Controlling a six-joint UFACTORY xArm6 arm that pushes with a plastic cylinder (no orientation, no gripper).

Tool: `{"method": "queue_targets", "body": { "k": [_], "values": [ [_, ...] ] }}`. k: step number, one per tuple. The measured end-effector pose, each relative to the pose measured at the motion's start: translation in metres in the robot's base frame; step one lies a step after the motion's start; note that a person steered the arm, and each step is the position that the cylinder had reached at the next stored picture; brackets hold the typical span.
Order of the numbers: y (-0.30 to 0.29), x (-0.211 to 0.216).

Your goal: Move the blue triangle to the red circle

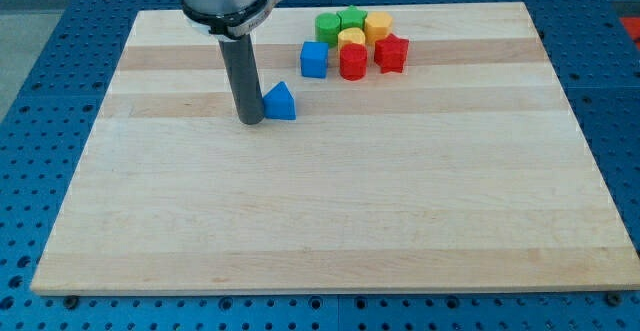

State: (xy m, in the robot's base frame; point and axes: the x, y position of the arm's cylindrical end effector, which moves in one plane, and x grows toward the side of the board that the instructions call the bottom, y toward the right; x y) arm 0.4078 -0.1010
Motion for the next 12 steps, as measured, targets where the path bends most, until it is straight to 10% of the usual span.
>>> {"method": "queue_targets", "body": {
  "k": [2, 6, 12],
  "values": [
    [0.053, -0.043],
    [0.042, 0.026],
    [0.077, -0.043]
  ]
}}
